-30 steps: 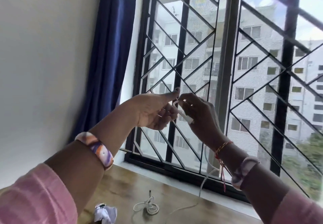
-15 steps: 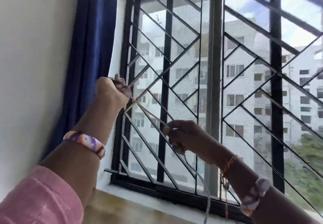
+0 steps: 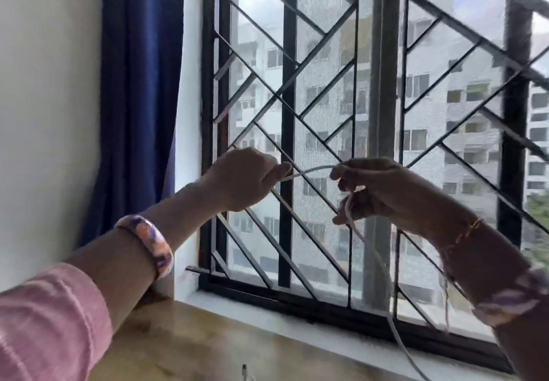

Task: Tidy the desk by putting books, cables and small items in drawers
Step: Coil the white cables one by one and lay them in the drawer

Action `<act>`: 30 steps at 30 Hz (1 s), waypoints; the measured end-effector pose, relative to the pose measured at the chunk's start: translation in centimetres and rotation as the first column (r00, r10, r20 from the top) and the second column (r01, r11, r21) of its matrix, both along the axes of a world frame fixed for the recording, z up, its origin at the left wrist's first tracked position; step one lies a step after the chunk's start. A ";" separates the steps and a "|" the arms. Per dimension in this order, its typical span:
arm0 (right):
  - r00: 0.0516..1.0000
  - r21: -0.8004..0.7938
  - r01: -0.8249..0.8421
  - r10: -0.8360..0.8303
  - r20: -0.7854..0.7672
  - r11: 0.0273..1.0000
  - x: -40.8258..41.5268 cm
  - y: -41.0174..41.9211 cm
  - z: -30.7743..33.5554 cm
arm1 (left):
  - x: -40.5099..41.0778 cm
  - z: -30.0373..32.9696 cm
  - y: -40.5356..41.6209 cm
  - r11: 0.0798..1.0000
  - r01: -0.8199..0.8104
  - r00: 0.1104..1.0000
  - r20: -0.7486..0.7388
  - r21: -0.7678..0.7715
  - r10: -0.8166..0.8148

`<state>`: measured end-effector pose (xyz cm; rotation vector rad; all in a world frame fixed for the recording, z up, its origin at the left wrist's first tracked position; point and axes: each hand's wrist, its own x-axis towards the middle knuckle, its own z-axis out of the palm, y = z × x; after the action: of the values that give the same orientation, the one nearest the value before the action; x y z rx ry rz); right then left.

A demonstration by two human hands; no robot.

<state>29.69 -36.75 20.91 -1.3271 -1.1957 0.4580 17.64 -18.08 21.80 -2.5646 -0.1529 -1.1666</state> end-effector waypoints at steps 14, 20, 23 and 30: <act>0.830 0.030 0.268 -0.247 0.500 0.963 -4.4 4.2 -3.0 | -2.8 2.3 -1.8 -0.736 0.668 0.284 0.952 -0.109 0.116; 0.768 -0.014 0.272 -0.209 0.606 0.962 -5.2 3.9 -4.8 | -2.0 1.2 1.8 0.483 0.823 0.327 0.945 -0.299 0.028; 0.758 0.054 0.330 -0.298 0.580 0.943 -4.2 3.6 -4.9 | -3.5 -0.6 3.9 0.979 0.180 0.716 0.695 -0.099 -0.061; 0.489 0.380 0.487 -0.606 0.627 0.786 -1.2 2.4 -3.9 | -5.1 -3.2 0.7 0.764 0.087 0.963 -0.143 -0.639 -0.230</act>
<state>28.44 -34.37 16.98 -1.7253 -1.2872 -0.7173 12.56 -17.40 18.57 -3.3397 -0.3283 -0.9980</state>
